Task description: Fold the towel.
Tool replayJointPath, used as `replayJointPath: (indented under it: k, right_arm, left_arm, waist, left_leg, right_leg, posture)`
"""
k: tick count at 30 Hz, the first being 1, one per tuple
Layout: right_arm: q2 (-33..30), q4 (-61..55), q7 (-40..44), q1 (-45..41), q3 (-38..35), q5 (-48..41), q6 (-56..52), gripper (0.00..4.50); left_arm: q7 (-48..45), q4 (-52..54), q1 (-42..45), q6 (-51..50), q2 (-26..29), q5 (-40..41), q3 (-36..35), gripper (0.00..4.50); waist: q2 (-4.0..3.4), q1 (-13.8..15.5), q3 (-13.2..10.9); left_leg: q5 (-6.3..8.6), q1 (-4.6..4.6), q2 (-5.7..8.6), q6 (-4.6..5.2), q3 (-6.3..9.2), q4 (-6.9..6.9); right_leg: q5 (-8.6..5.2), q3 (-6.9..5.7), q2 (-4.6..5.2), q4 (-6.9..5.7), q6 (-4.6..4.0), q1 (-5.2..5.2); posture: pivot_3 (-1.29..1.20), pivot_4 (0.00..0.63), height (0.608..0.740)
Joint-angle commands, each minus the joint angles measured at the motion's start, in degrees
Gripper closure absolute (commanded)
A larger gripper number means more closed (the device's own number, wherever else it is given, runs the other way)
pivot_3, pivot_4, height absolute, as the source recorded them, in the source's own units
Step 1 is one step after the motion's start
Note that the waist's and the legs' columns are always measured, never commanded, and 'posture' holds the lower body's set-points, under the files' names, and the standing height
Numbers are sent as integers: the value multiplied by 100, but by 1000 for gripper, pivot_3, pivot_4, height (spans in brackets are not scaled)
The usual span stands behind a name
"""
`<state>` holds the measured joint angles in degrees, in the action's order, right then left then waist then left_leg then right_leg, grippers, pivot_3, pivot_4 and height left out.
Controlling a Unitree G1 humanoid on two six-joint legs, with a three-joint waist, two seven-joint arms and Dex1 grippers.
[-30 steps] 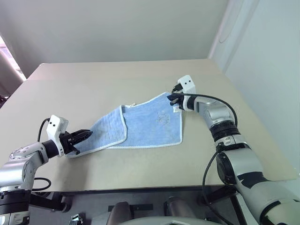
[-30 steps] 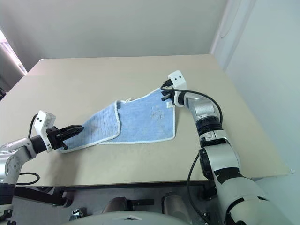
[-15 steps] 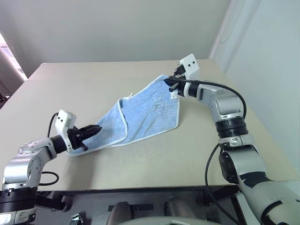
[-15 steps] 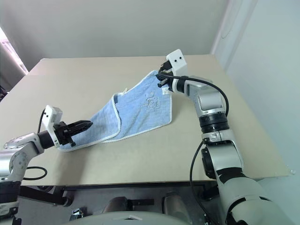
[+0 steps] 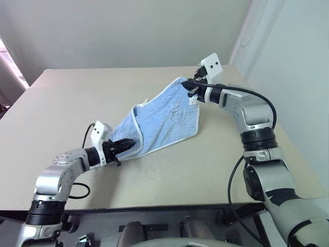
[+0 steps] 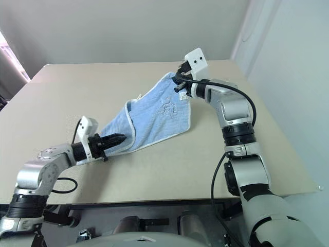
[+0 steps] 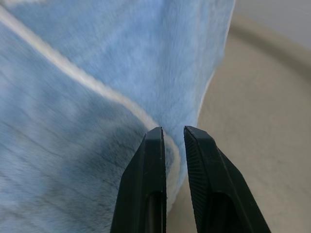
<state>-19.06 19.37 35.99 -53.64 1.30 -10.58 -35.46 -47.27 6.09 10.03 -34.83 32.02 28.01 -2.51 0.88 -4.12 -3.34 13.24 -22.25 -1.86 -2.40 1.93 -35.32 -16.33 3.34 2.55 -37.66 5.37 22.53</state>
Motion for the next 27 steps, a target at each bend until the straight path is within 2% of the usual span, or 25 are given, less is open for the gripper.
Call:
replayJointPath:
  k: [1, 5, 8, 15, 27]
  right_arm:
    - [-9, -150, -64, -123, -101, -62, 59, 4474]
    - [-34, -132, -82, -109, -101, -47, 50, 4474]
    - [-45, -129, -113, -80, -100, -35, 7, 4500]
    - [-37, -199, -114, -19, -84, -49, 0, 4500]
    - [-43, -321, -138, 34, -104, -69, -52, 4500]
  left_arm:
    - [181, 85, 180, 201, -46, -329, 230, 3771]
    - [170, 70, 205, 217, -91, -337, 249, 3771]
    - [132, 122, 184, 206, -54, -374, 294, 3236]
    - [203, 89, 175, 266, 54, -673, 413, 880]
    - [306, -719, 381, 1037, -60, -1554, 870, 880]
  waist:
    - [0, 8, 0]
    - [0, 10, 0]
    - [0, 9, 0]
    - [0, 9, 0]
    - [0, 14, 0]
  left_leg:
    - [0, 0, 0, 0, 1, 1]
    - [0, -1, 0, 0, 0, -3]
    - [0, -1, 0, 0, 0, -3]
    - [0, -1, 0, 0, 0, -2]
    - [0, -1, 1, 0, 0, -2]
  right_leg:
    - [0, 0, 0, 0, 0, 0]
    - [0, 0, 1, 0, 0, -1]
    - [0, 0, 1, 0, 0, -1]
    - [0, 0, 0, 0, 0, 0]
    - [0, 0, 0, 0, 0, -1]
  posture:
    - [0, 0, 740]
    - [0, 0, 740]
    - [0, 0, 740]
    - [0, 0, 740]
    - [0, 0, 740]
